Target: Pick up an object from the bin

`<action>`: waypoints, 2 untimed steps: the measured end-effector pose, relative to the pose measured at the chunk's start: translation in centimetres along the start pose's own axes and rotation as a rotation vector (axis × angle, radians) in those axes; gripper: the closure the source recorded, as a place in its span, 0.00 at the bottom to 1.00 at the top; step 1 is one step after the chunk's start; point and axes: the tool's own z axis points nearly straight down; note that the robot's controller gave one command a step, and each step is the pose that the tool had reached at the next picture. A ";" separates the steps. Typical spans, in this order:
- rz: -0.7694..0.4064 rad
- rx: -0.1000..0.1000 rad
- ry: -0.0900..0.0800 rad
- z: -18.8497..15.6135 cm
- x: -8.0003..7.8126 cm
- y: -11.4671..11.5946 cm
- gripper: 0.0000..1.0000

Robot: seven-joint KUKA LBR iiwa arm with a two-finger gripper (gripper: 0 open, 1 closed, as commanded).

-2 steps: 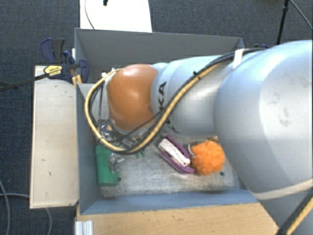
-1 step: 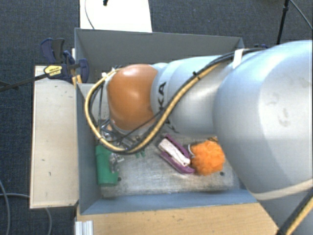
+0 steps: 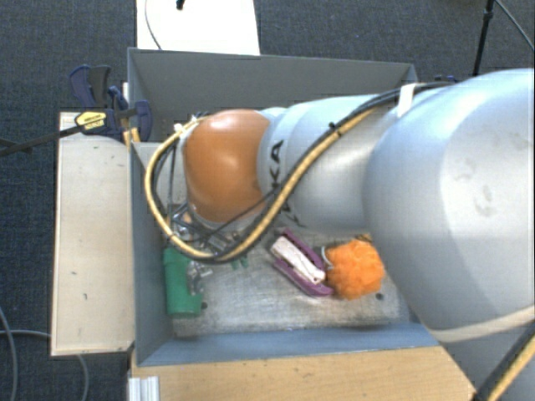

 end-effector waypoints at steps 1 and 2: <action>-0.001 0.000 0.000 0.0 0.0 0.0 1.00; -0.004 0.000 0.000 0.0 0.0 0.0 1.00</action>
Offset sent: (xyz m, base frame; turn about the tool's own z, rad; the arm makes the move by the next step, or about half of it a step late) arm -0.0001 -0.0002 0.0894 0.0000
